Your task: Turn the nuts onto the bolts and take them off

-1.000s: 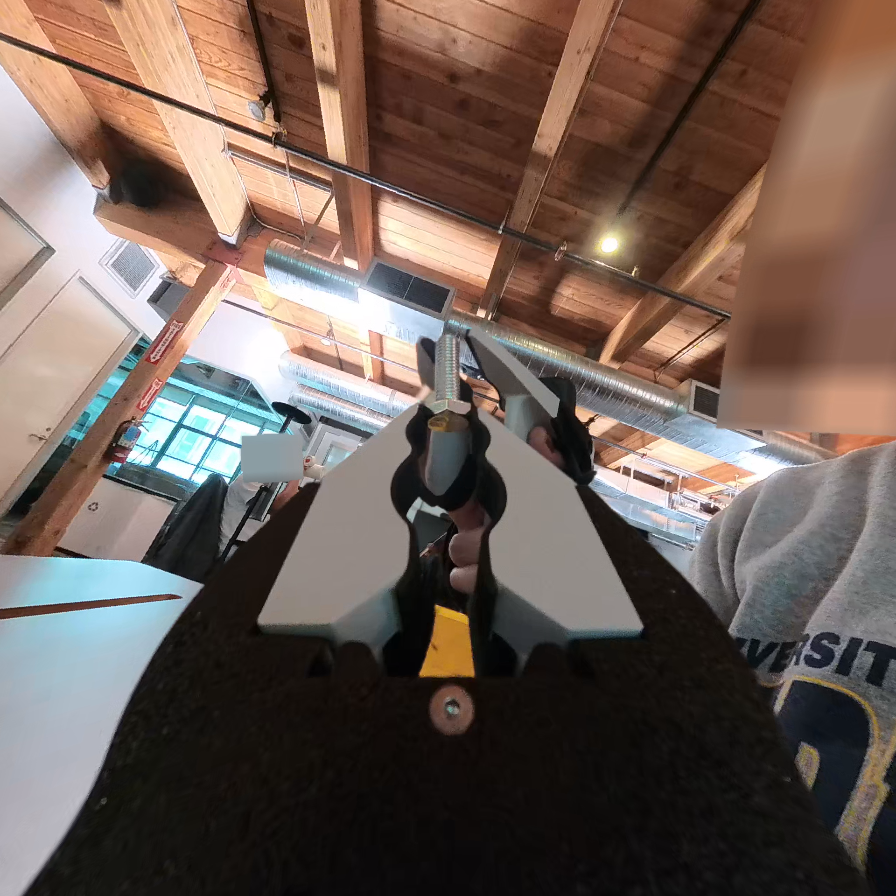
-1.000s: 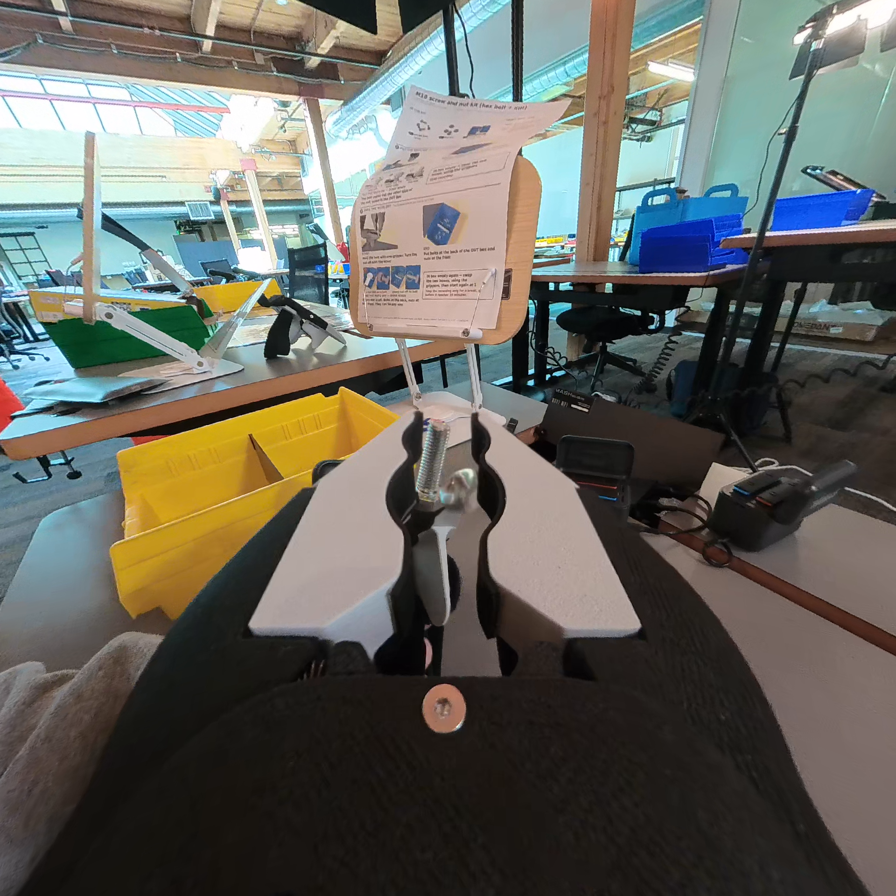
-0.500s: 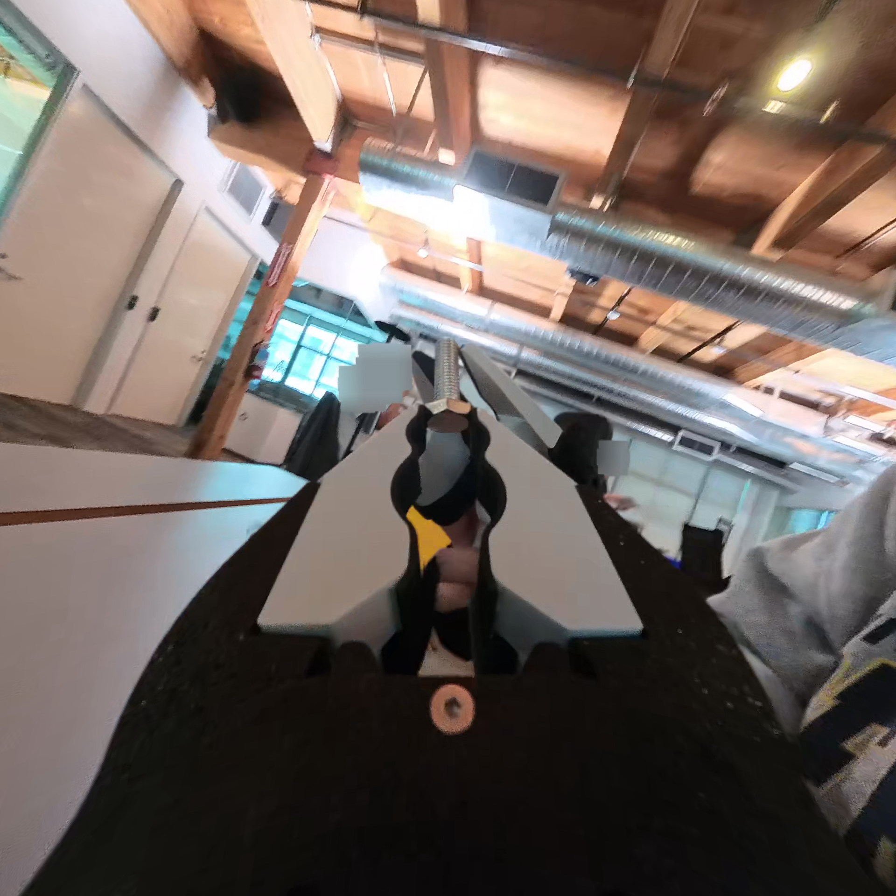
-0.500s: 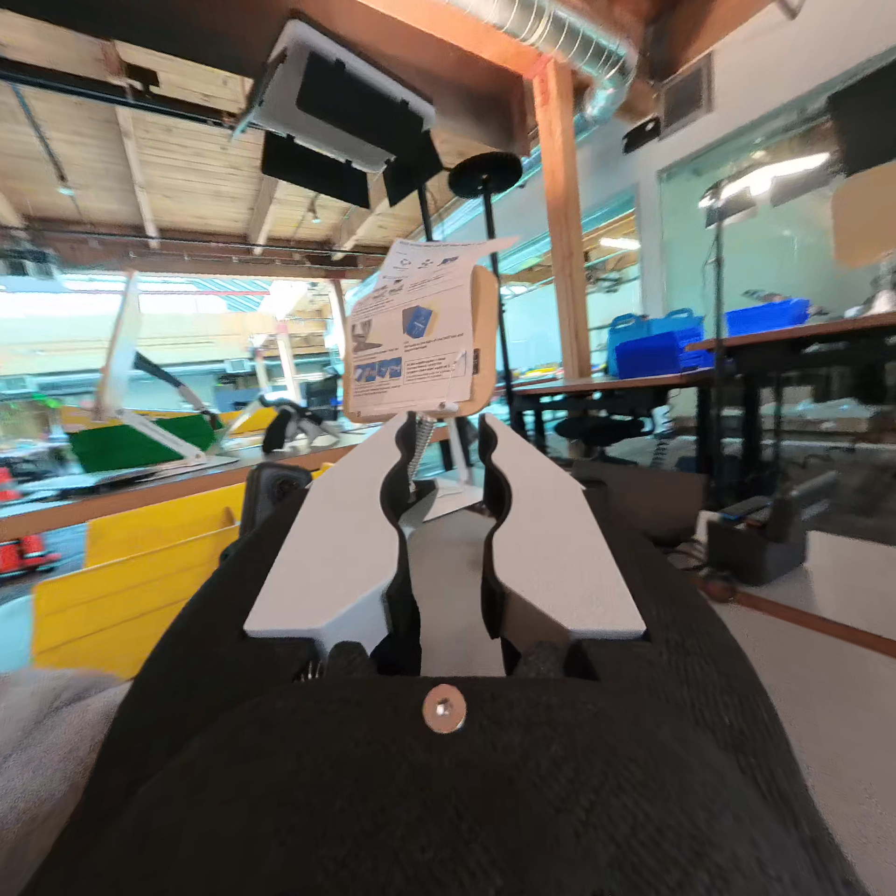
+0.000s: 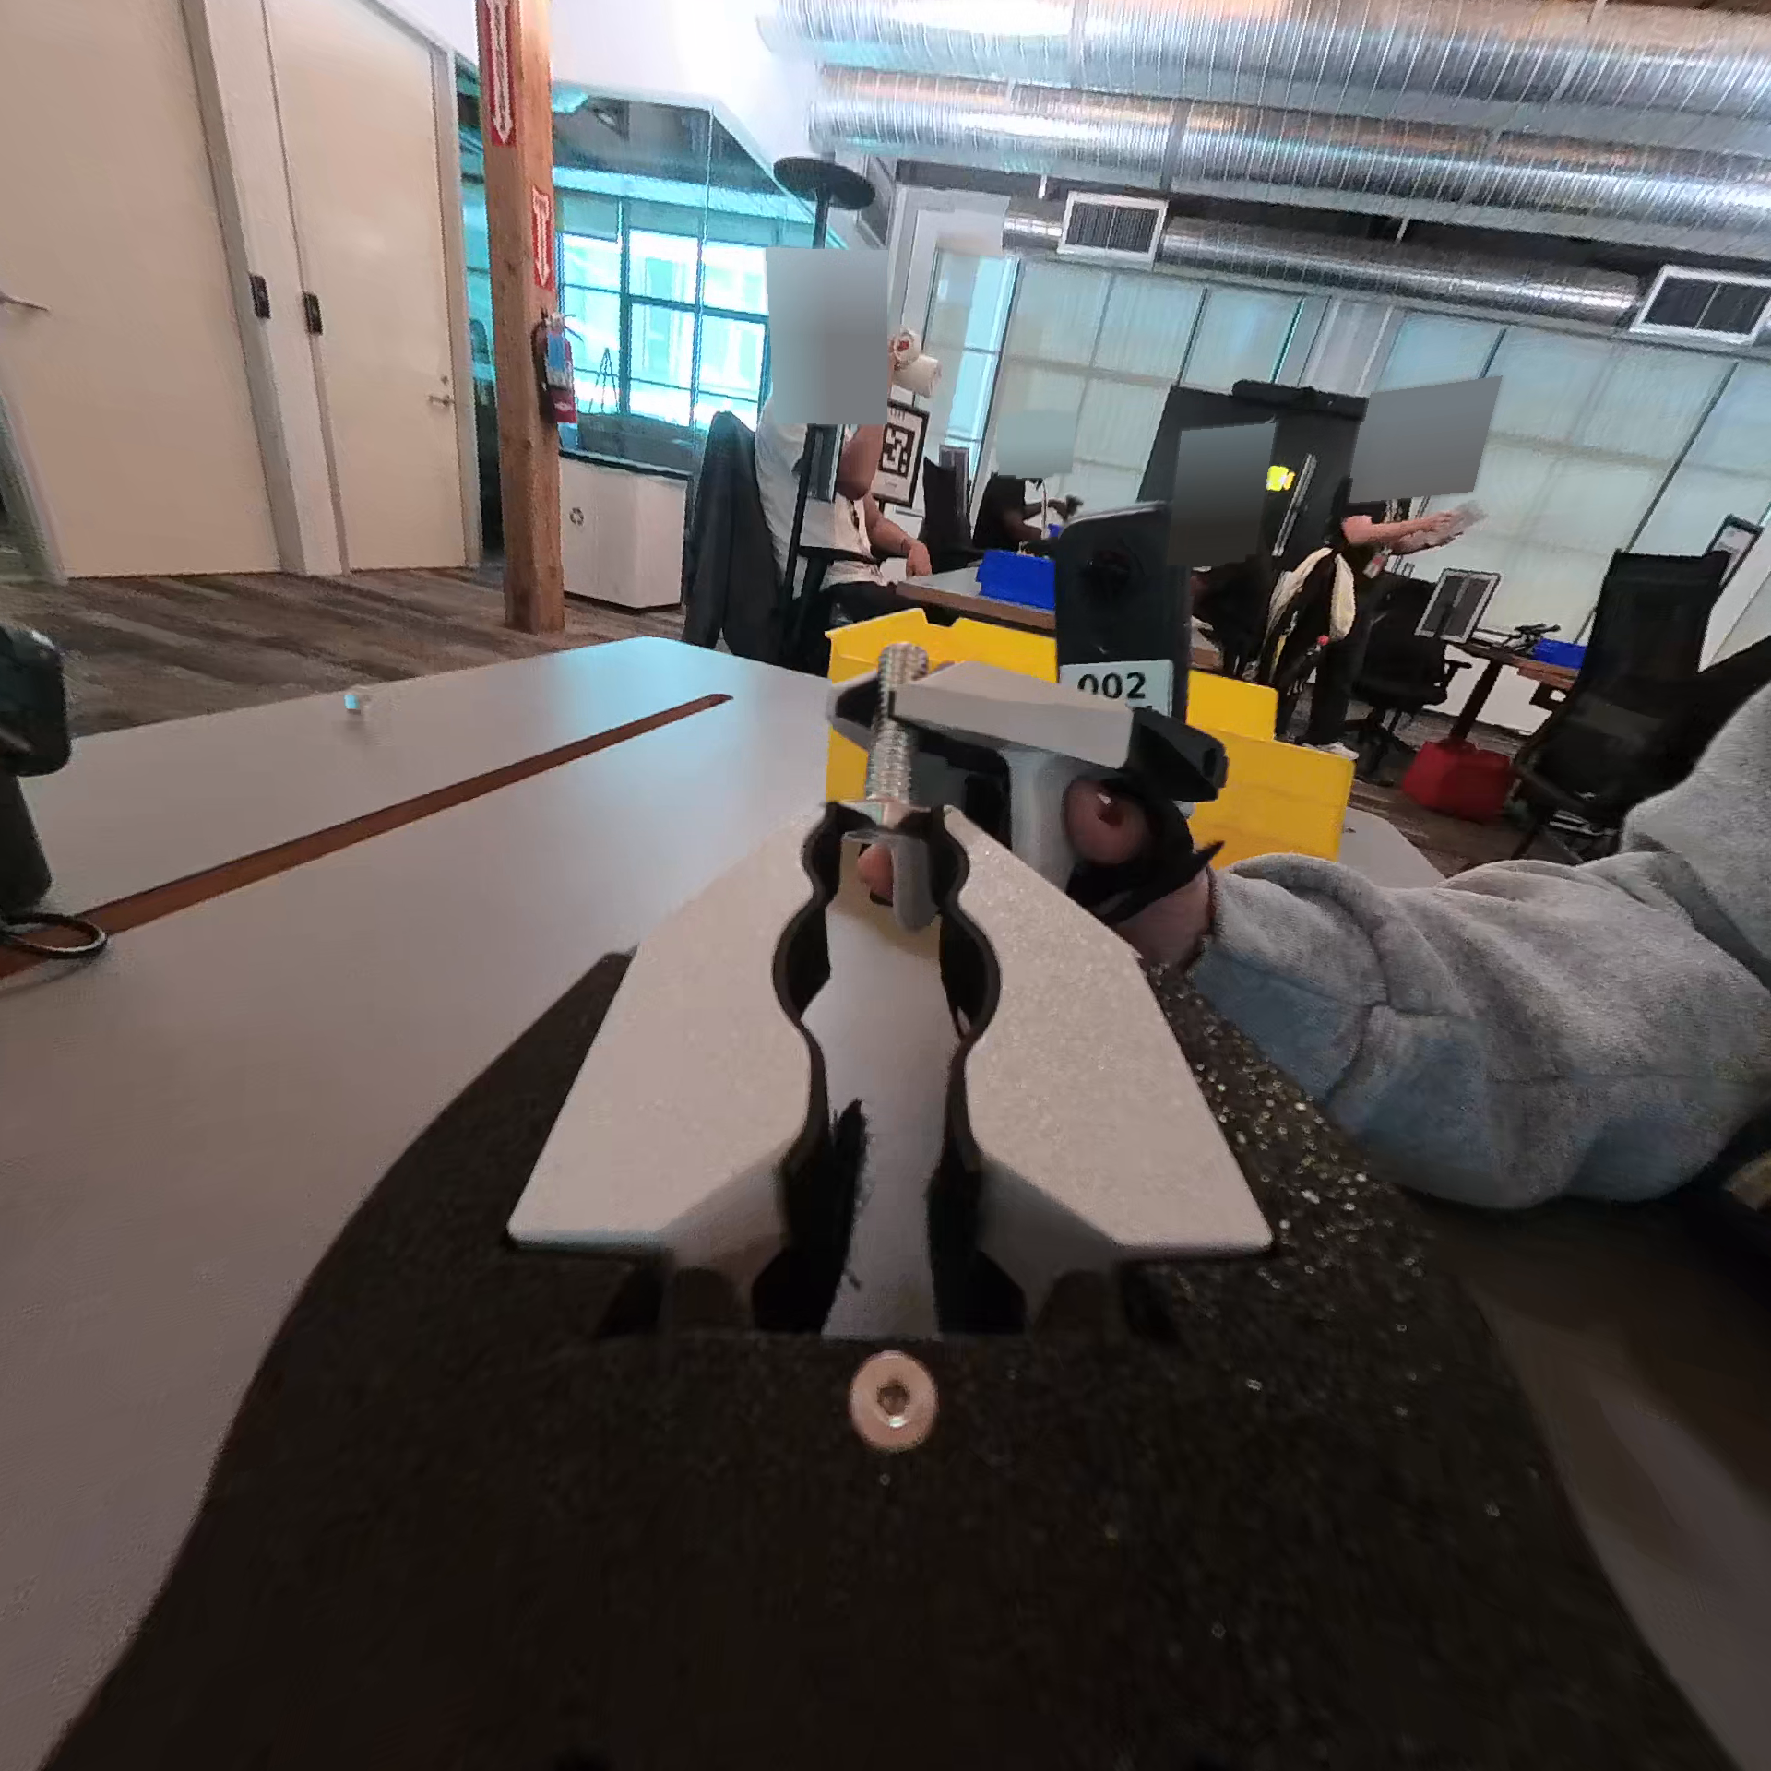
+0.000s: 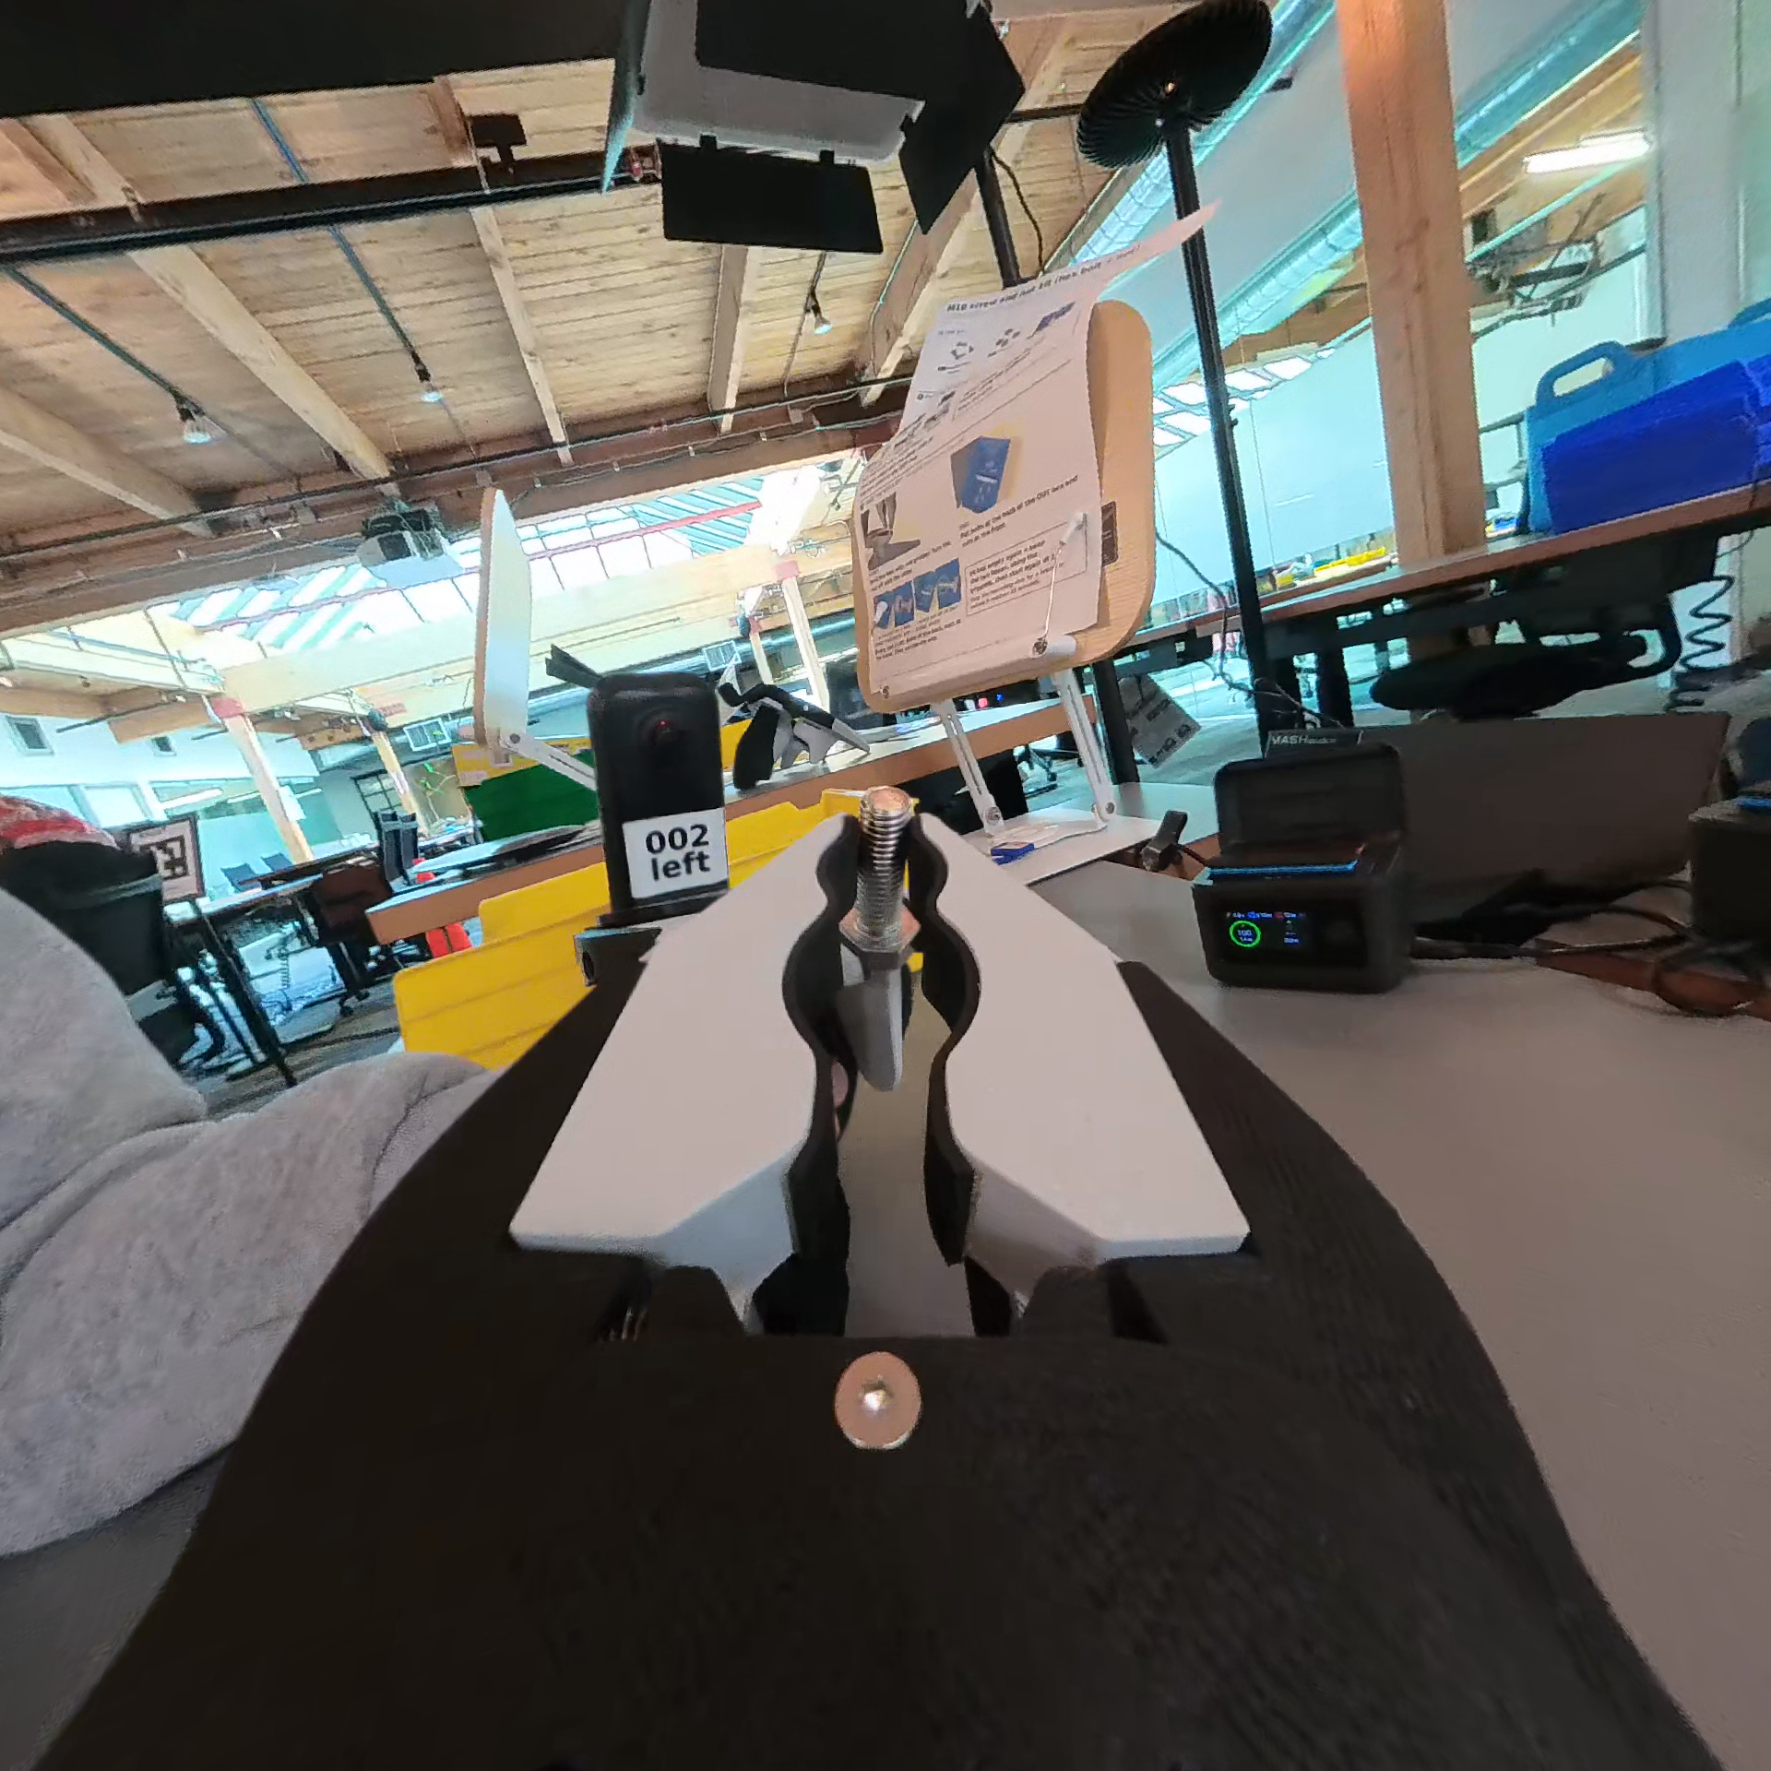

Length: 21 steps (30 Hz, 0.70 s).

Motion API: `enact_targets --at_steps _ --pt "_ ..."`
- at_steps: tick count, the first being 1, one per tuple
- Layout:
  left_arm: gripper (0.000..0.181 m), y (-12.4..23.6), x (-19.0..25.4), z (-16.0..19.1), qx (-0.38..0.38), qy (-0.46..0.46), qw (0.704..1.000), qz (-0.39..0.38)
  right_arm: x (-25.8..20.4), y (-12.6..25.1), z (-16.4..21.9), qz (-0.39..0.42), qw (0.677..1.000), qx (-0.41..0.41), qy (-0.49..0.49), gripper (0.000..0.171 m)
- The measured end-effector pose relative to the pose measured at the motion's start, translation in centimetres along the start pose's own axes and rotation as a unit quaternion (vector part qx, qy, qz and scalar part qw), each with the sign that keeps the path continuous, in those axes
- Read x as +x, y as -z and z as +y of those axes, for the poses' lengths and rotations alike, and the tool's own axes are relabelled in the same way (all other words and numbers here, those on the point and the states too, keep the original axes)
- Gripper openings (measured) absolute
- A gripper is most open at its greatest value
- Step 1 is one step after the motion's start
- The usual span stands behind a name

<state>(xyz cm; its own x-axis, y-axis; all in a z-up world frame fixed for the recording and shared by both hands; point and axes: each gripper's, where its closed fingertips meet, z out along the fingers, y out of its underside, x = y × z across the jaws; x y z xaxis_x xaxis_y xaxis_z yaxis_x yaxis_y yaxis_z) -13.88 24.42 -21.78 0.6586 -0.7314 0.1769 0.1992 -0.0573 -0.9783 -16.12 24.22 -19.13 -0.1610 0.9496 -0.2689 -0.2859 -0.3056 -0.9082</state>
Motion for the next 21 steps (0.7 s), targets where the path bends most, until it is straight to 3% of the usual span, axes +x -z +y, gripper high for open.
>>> enact_targets --at_steps 5,8,11,21 --pt "0.018 0.1 -0.7 0.6 -0.018 0.033 0.999 -0.007 0.7 0.7 -0.6 0.026 0.999 0.02 0.041 0.007" --pt "0.046 0.4 -2.5 0.8 -0.023 0.056 0.997 -0.056 1.7 1.3 -0.8 0.056 0.996 0.032 0.056 0.007" --pt "0.054 0.7 -3.0 0.6 -0.02 0.058 0.996 -0.071 2.1 1.5 -0.8 0.067 0.995 0.036 0.058 0.008" --pt "0.048 -0.5 -2.0 2.5 -0.097 -0.055 0.99 -0.089 1.3 0.9 0.1 0.04 0.997 0.011 0.067 0.007"
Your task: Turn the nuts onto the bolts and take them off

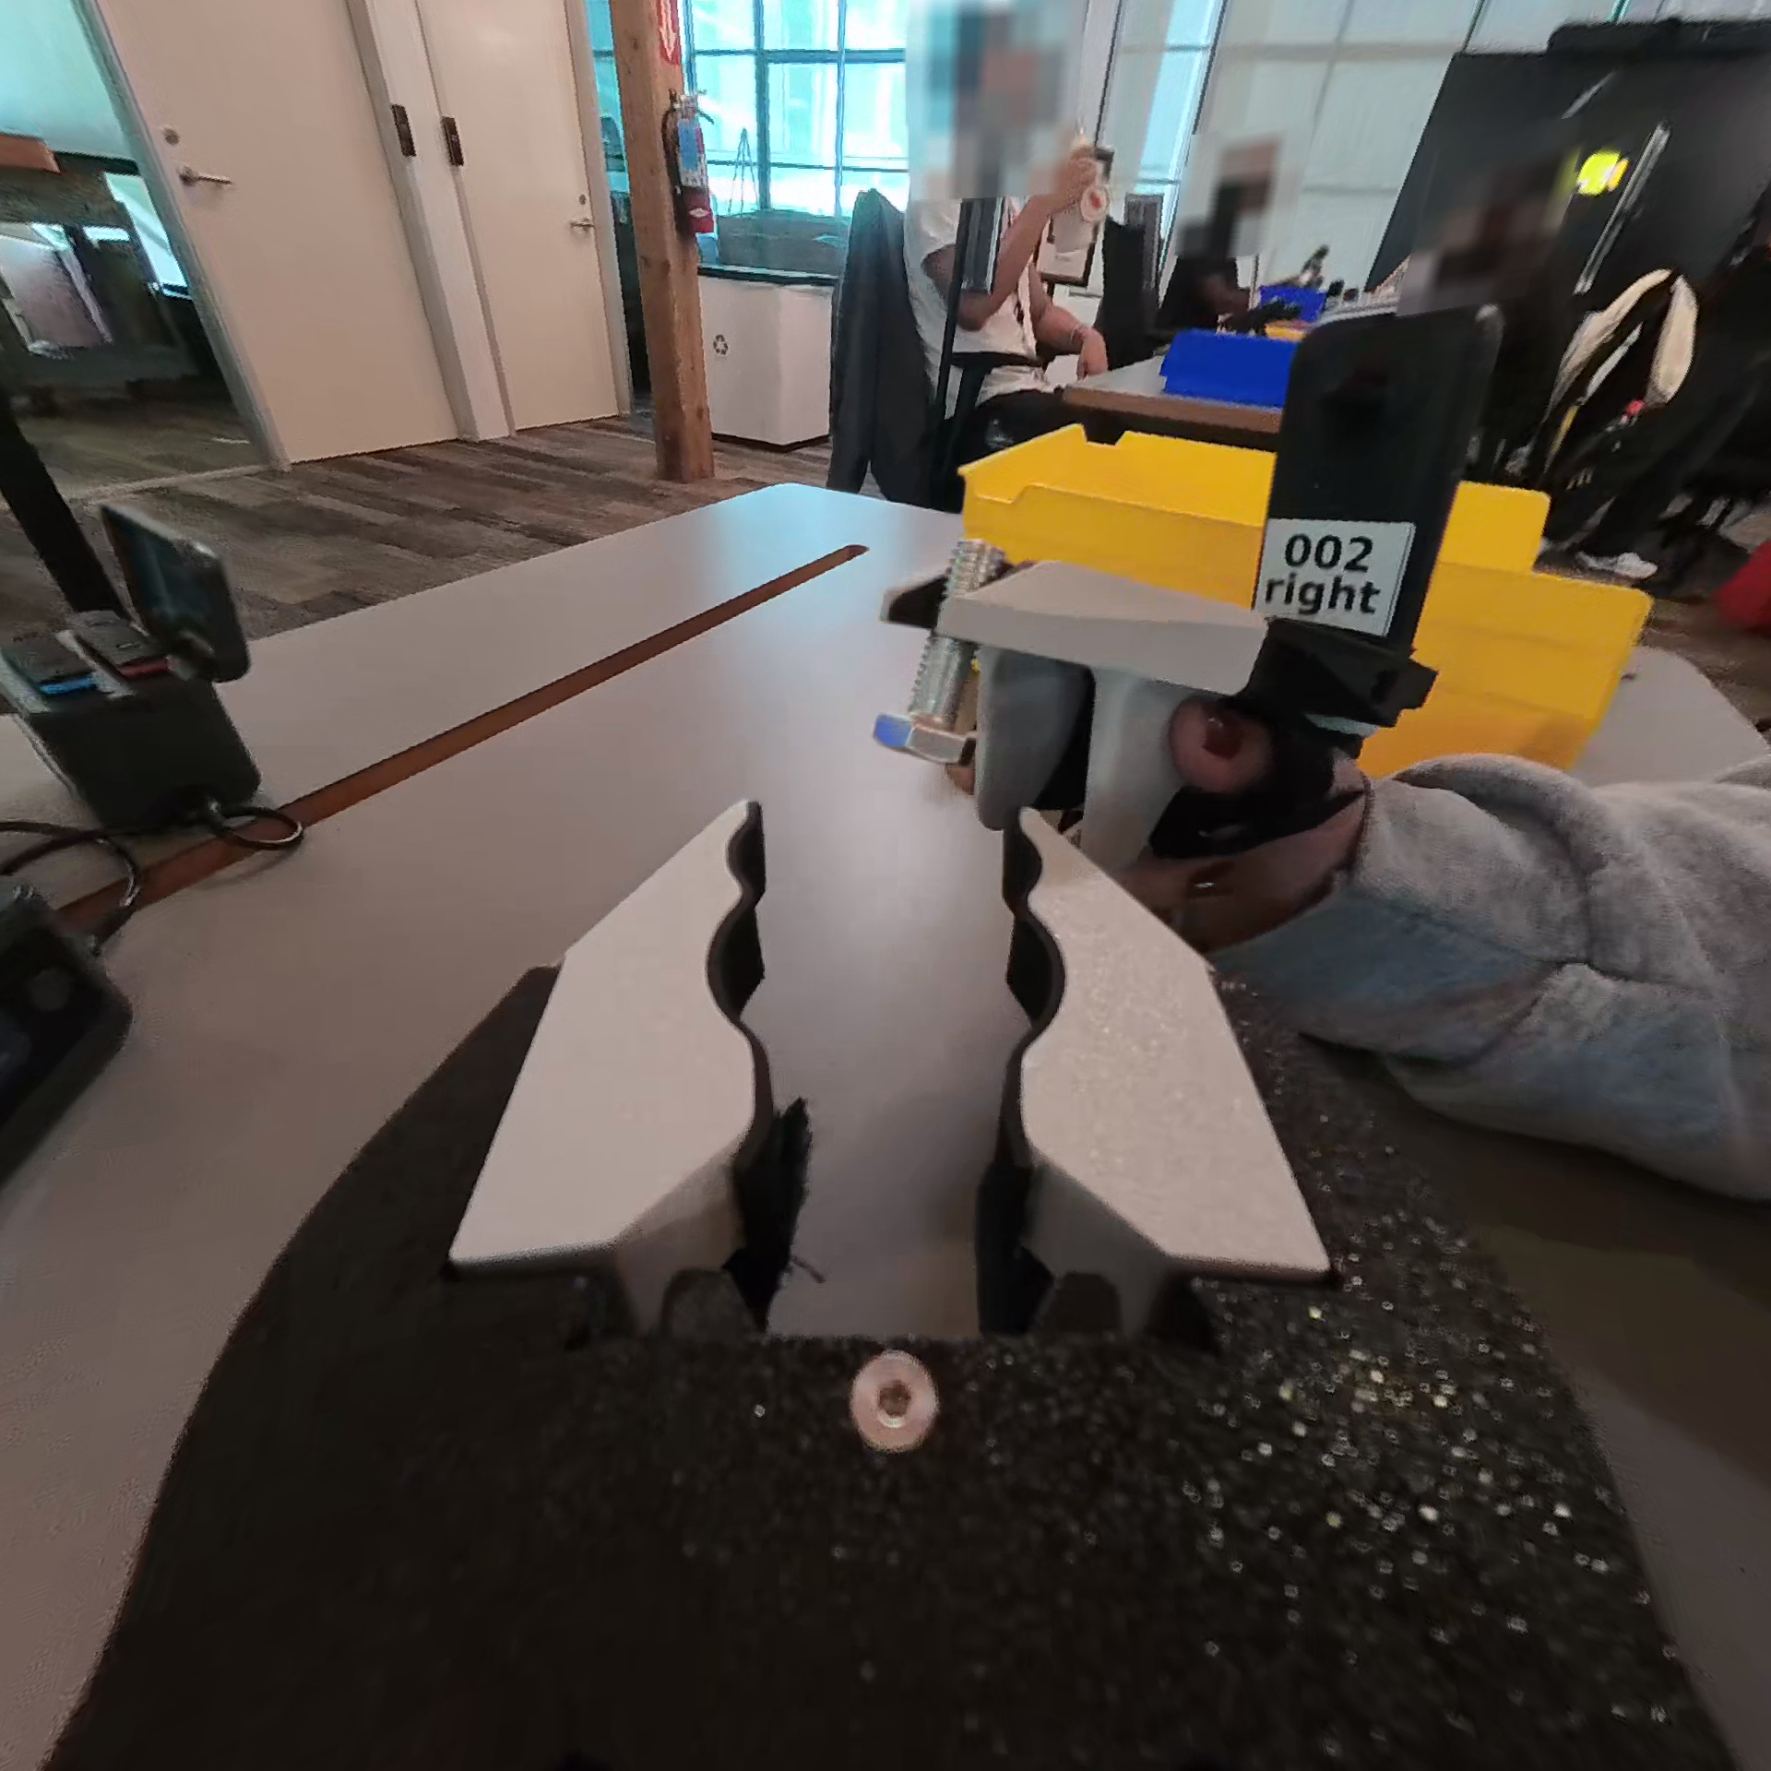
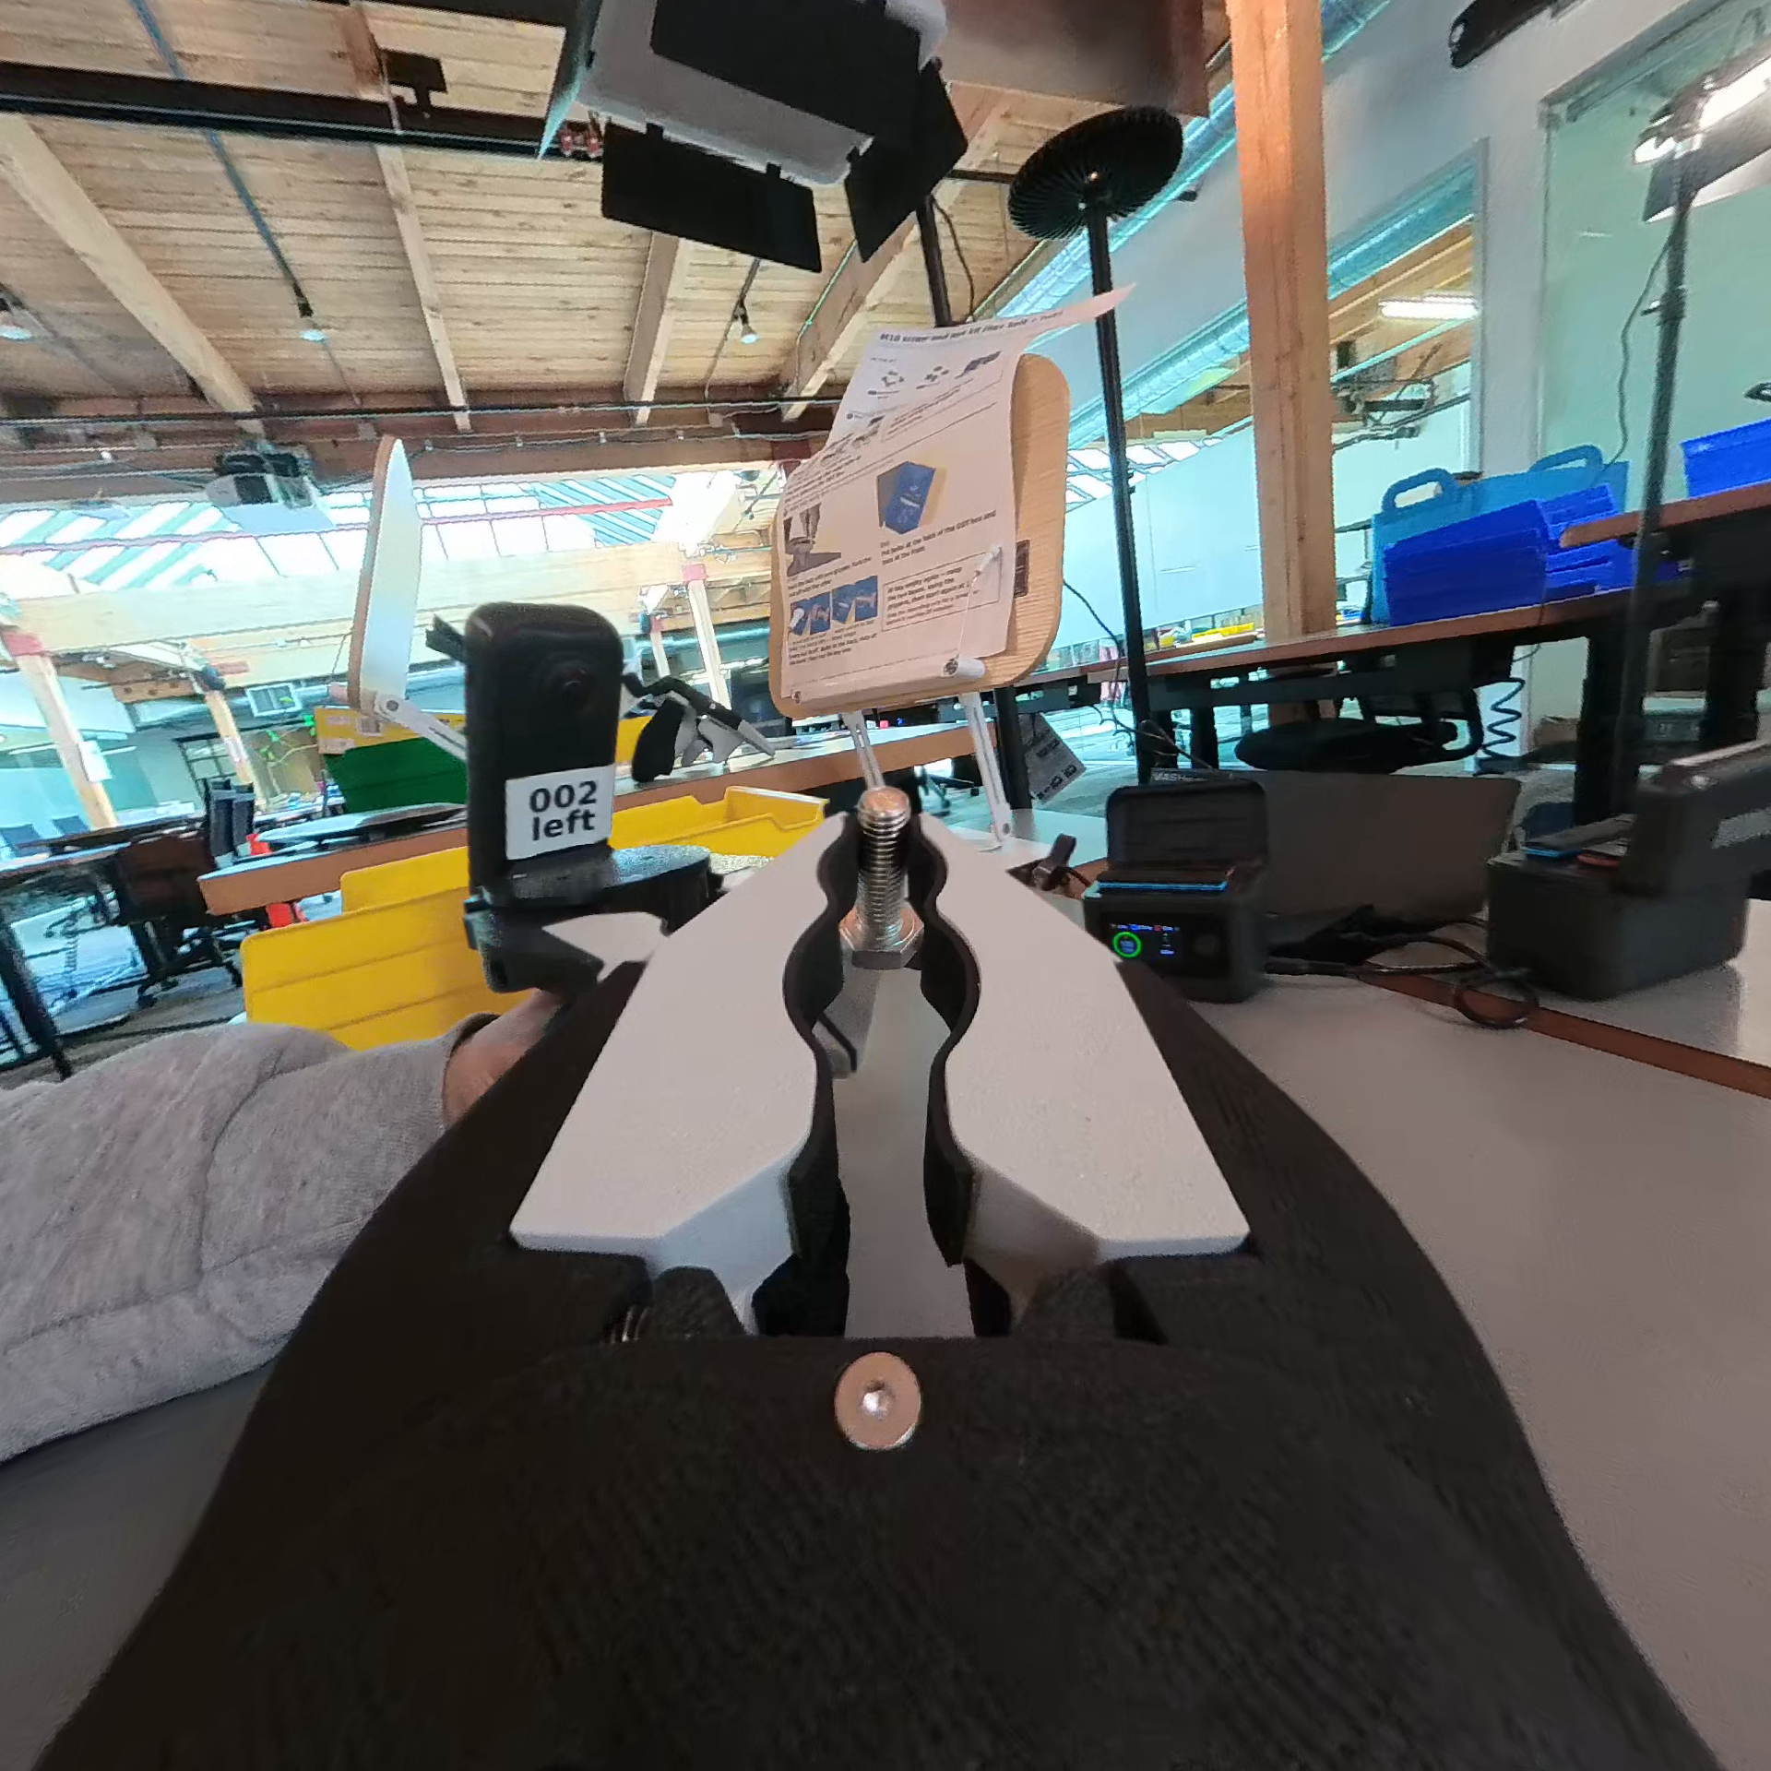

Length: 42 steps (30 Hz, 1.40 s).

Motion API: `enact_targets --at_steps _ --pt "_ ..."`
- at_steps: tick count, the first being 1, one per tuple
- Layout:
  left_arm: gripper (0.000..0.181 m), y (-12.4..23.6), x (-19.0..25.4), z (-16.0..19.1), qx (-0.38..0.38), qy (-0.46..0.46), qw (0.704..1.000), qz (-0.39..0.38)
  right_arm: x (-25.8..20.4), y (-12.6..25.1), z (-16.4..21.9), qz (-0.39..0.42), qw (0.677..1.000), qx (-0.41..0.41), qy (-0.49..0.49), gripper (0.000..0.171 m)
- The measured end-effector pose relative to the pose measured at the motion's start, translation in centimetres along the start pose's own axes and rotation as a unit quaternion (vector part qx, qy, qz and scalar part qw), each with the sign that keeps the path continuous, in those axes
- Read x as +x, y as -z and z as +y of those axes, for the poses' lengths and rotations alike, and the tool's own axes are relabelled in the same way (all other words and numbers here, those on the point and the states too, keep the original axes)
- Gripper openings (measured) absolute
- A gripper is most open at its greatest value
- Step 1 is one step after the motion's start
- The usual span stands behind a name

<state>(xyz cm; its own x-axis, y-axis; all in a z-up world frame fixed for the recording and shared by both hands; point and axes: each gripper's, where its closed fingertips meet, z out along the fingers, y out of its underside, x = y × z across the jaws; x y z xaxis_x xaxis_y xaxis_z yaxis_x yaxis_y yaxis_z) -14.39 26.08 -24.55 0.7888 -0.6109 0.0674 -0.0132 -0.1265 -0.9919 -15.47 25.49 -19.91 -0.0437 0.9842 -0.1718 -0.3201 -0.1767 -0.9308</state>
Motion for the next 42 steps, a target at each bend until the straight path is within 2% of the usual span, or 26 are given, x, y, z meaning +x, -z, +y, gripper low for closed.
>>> enact_targets --at_steps 8,12,16,18,20,23,25,27,30,42 --pt "0.042 0.8 1.5 -1.2 0.034 0.006 0.998 0.057 -1.6 -0.4 0.9 -0.052 0.998 -0.029 0.0 0.007" --pt "0.018 1.0 2.0 -0.8 0.022 -0.006 0.997 0.075 -2.0 -0.4 1.0 -0.068 0.997 -0.032 -0.005 0.007" --pt "0.017 0.9 2.0 -0.8 0.022 -0.036 0.997 0.062 -1.9 -0.3 0.8 -0.072 0.997 -0.027 -0.009 0.007" --pt "0.016 0.9 1.6 -0.9 0.025 -0.04 0.998 0.046 -1.3 -0.3 0.6 -0.039 0.999 -0.022 0.024 0.01" --pt "0.016 0.8 0.2 -0.8 0.022 -0.048 0.999 -0.004 0.0 0.2 -0.4 0.039 0.993 0.002 0.112 0.023" --pt "0.016 1.7 -2.1 -1.8 0.045 -0.073 0.992 -0.096 1.9 1.8 -2.3 0.169 0.956 0.017 0.241 0.024" --pt "0.016 2.5 -3.0 -2.6 0.062 -0.1 0.983 -0.144 2.1 2.7 -2.7 0.22 0.928 0.006 0.299 0.018" --pt "0.016 3.3 -3.7 -3.2 0.07 -0.129 0.971 -0.187 1.3 3.4 -2.6 0.237 0.913 -0.01 0.332 0.008" --pt "0.016 3.7 -3.7 -3.6 0.079 -0.152 0.963 -0.209 -0.5 4.8 -2.4 0.247 0.906 -0.025 0.343 0.0" --pt "0.016 1.9 -1.1 -2.2 0.044 -0.214 0.957 -0.193 -10.2 15.1 -3.1 0.281 0.874 -0.075 0.389 0.0"
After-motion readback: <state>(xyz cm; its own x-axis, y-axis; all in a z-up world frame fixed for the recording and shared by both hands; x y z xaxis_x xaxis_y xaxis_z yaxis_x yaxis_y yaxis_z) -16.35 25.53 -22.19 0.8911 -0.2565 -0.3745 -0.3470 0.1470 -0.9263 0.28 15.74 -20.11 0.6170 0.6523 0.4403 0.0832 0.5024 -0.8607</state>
